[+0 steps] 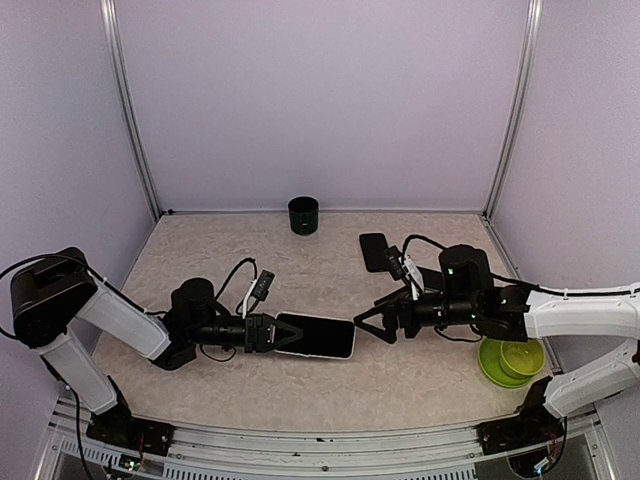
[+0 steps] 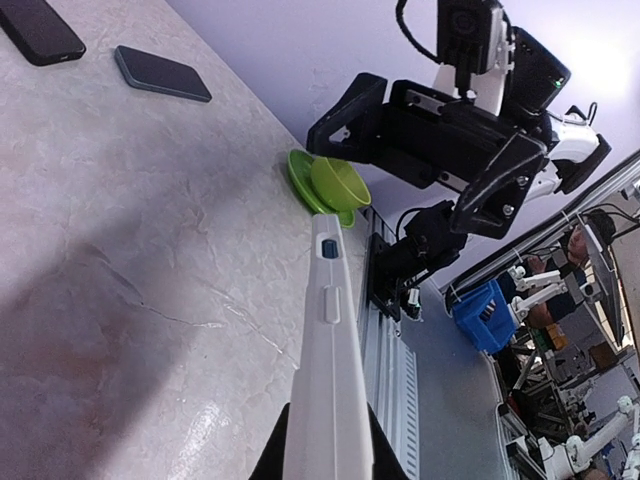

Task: Put the phone into the phone case
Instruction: Pass from the left arm to the right

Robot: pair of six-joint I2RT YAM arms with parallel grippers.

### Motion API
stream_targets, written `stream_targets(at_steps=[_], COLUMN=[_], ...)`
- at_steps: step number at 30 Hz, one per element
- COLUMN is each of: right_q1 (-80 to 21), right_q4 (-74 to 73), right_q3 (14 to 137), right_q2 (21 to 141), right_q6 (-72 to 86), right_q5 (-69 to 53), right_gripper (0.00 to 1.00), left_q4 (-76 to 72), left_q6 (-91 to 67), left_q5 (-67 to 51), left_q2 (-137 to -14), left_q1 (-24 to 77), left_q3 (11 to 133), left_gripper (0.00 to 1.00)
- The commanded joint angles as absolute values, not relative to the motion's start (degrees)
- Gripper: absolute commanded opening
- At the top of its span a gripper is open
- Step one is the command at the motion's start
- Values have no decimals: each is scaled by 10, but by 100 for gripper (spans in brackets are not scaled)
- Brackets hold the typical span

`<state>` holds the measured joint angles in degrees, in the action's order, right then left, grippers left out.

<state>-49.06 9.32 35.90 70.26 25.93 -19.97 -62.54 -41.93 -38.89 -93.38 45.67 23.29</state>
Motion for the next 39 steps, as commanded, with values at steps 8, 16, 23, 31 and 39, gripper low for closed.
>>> stream_targets(at_steps=[8,16,23,31,39], right_q1=[-530,-596,-636,-697,-730], right_q4=[44,45,25,4,-32], right_q3=[381,394,435,484,528], right_q2=[686,699,757,837,893], right_q6=[176,101,75,41,23], right_q5=[-121,-54,-7,84,156], right_gripper=[100,100,100,100,100], left_q4=[-563,-531,-517,-514,-512], left_q6=[-378,-367,-362,-365,-362], left_q5=[-388,-388,-385,-382,-381], left_q2=[-914,-918,-928,-947,-951], left_q1=[462,471,482,495,501], left_q3=[274,291,304,313,316], left_gripper=[0,0,0,0,0])
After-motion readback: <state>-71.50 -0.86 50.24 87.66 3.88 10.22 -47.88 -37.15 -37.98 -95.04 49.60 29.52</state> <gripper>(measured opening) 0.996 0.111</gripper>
